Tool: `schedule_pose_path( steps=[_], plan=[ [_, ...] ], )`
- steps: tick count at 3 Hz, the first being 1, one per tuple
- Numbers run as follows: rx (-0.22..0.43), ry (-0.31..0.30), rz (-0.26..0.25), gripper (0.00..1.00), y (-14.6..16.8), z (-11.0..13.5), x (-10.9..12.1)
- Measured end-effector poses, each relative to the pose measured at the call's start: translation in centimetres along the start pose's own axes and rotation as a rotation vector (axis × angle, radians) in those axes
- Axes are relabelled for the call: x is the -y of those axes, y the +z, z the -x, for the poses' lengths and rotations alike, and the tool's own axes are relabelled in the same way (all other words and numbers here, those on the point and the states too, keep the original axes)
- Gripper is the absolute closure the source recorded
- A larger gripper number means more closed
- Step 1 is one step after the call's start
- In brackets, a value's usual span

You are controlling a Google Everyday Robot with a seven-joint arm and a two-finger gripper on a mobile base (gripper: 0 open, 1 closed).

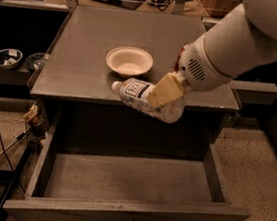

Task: Pick blue plastic bottle from top drawer and place on counter

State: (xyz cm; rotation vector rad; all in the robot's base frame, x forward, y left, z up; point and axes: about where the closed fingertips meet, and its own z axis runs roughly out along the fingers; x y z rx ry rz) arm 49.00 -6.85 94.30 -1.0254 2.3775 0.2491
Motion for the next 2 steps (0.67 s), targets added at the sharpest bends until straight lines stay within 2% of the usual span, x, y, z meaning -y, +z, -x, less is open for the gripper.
schedule_pose_path(
  steps=[1,2],
  plan=[
    [0.024,-0.047,0.04,1.0,0.59,3.03,-1.01],
    [0.027,-0.05,0.041,1.0,0.55,3.24,-1.06]
  ],
)
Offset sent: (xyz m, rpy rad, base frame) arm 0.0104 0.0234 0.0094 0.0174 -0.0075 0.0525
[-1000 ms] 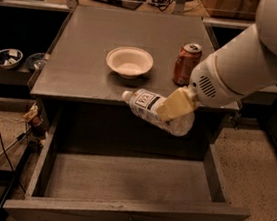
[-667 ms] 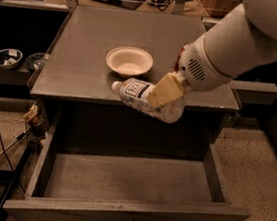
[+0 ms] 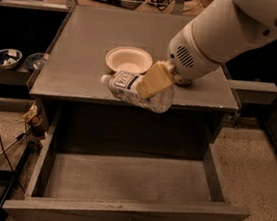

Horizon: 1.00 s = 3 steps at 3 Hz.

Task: Pick blue plastic bottle from top drawer and place on counter

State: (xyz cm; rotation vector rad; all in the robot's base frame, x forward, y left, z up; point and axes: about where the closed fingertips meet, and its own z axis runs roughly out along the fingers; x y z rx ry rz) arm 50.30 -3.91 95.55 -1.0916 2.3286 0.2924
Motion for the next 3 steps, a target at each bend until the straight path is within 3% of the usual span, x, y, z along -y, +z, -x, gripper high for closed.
schedule_pose_path(
  steps=[1,3],
  plan=[
    [0.01,0.019,0.003,1.0,0.5,-0.2,0.3],
    [0.073,0.01,0.063,1.0,3.2,3.3,0.5]
  ],
)
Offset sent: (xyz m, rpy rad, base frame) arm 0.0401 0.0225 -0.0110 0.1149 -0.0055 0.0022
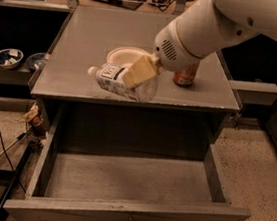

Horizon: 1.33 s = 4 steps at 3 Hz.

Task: Pick blue plastic bottle from top drawer and place on counter

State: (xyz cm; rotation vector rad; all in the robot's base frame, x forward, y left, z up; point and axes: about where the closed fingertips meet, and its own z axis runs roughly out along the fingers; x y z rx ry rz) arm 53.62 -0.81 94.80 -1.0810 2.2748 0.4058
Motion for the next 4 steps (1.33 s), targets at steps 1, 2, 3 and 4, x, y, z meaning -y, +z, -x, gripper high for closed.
schedule_pose_path(
  steps=[1,2,3,4],
  plan=[
    [0.017,-0.018,0.041,1.0,1.5,1.6,-0.5],
    [0.017,-0.018,0.043,1.0,1.6,1.6,-0.6],
    [0.014,-0.016,0.02,1.0,1.9,2.3,-0.6],
    [0.023,-0.06,0.004,1.0,4.2,6.8,-1.5]
  ],
)
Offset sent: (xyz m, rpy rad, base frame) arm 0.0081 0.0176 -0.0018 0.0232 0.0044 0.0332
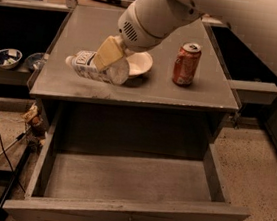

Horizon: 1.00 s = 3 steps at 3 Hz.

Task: Pick blue plastic bottle from top drawer and place on counter

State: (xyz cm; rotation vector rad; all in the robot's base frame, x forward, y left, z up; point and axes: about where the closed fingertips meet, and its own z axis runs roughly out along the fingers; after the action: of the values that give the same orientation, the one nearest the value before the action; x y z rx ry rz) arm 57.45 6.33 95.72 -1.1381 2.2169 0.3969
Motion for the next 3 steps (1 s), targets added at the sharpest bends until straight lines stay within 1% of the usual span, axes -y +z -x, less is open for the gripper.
schedule_pose_path(
  steps=[1,2,3],
  plan=[
    [0.001,0.01,0.001,1.0,0.4,0.0,-0.2],
    [0.014,0.037,-0.003,1.0,2.4,1.0,0.0],
    [0.047,0.084,0.001,1.0,4.8,3.4,0.1]
  ],
)
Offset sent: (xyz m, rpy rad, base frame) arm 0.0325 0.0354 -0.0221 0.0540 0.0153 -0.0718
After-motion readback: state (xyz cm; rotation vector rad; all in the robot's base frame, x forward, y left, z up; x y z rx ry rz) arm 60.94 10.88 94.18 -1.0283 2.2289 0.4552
